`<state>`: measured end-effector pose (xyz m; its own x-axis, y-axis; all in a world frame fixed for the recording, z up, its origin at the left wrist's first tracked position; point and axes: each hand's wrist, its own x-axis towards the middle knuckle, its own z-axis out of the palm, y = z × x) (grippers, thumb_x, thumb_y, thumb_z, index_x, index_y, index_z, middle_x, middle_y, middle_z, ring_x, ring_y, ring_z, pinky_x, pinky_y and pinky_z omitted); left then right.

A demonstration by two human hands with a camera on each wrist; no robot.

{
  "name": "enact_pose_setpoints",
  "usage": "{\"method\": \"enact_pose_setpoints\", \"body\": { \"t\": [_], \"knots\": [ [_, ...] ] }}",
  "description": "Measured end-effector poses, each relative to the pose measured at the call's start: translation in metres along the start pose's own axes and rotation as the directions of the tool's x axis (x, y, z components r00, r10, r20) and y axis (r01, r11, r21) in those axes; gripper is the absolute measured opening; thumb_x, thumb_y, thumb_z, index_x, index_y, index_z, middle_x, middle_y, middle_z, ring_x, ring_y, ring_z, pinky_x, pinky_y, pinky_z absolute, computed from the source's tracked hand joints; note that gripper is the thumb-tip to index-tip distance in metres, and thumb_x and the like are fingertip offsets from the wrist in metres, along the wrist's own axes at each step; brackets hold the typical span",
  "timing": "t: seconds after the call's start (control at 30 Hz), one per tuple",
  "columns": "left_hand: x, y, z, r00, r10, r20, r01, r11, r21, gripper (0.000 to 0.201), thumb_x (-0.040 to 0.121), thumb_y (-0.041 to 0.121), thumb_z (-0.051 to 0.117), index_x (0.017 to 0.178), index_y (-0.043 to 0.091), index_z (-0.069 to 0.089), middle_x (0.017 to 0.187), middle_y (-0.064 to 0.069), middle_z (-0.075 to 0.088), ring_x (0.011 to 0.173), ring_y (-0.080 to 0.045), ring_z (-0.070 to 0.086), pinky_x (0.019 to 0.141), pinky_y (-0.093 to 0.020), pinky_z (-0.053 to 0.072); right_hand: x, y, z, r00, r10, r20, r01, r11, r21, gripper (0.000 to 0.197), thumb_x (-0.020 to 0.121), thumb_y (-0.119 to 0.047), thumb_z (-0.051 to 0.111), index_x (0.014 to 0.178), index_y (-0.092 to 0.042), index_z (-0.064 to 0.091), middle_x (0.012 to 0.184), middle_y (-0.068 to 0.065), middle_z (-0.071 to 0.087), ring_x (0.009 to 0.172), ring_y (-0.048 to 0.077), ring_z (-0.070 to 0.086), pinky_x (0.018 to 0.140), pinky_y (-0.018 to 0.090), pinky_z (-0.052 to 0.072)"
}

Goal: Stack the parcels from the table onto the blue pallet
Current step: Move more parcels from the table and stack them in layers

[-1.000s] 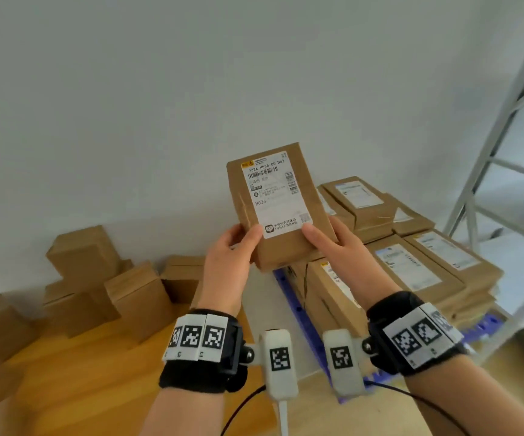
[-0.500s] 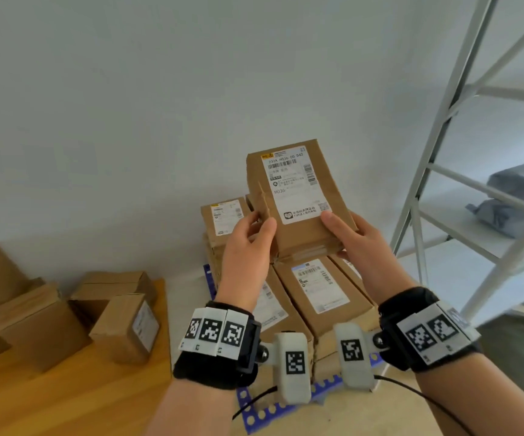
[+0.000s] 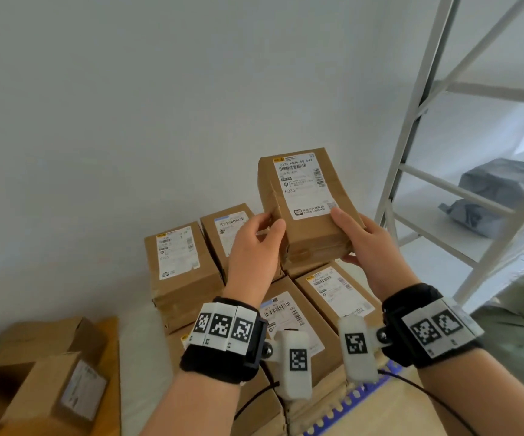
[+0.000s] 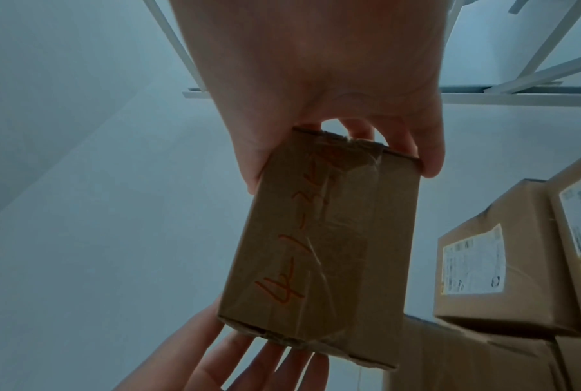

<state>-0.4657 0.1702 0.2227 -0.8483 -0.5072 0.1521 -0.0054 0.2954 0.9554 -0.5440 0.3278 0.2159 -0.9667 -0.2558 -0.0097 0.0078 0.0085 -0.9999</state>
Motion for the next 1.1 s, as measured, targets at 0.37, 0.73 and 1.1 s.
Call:
{"method": "enact_pose_setpoints", "body": {
  "t": [0.37, 0.73, 1.1],
  "knots": [
    [0.060, -0.031, 0.030, 0.994, -0.098, -0.050, 0.108, 0.950, 0.292, 0.038, 0.100, 0.035, 0.045, 0.137, 0.024, 0.050, 0.142, 0.005, 0.048, 0.132, -0.012, 0.042, 0.099, -0.025, 0.030, 0.082, 0.022, -0.021, 0.994, 0.103, 0.035, -0.099, 0.991, -0.094, 0.027, 0.087, -0.054, 0.065, 0.103, -0.032, 0.066, 0.100, -0.005, 0.072, 0.097, 0.017, 0.067, 0.084, 0.034, 0.056],
    [0.062, -0.061, 0.053, 0.964, -0.035, -0.263, 0.182, 0.809, 0.559, 0.036, 0.099, 0.022, 0.050, 0.134, 0.020, 0.054, 0.142, 0.003, 0.050, 0.134, -0.013, 0.041, 0.110, -0.029, 0.029, 0.135, 0.051, -0.011, 0.939, 0.229, 0.256, -0.164, 0.954, -0.253, 0.049, 0.091, -0.055, 0.057, 0.127, -0.023, 0.058, 0.110, -0.003, 0.065, 0.098, 0.016, 0.061, 0.087, 0.036, 0.052],
    [0.060, -0.061, 0.059, 0.960, -0.049, -0.276, 0.209, 0.781, 0.589, 0.040, 0.097, 0.043, 0.050, 0.133, 0.025, 0.054, 0.139, 0.007, 0.051, 0.131, -0.010, 0.042, 0.106, -0.025, 0.030, 0.152, 0.068, -0.003, 0.892, 0.248, 0.378, -0.077, 0.907, -0.414, 0.049, 0.097, -0.053, 0.047, 0.131, -0.018, 0.051, 0.103, -0.004, 0.059, 0.090, 0.013, 0.057, 0.077, 0.030, 0.048]
  ]
}}
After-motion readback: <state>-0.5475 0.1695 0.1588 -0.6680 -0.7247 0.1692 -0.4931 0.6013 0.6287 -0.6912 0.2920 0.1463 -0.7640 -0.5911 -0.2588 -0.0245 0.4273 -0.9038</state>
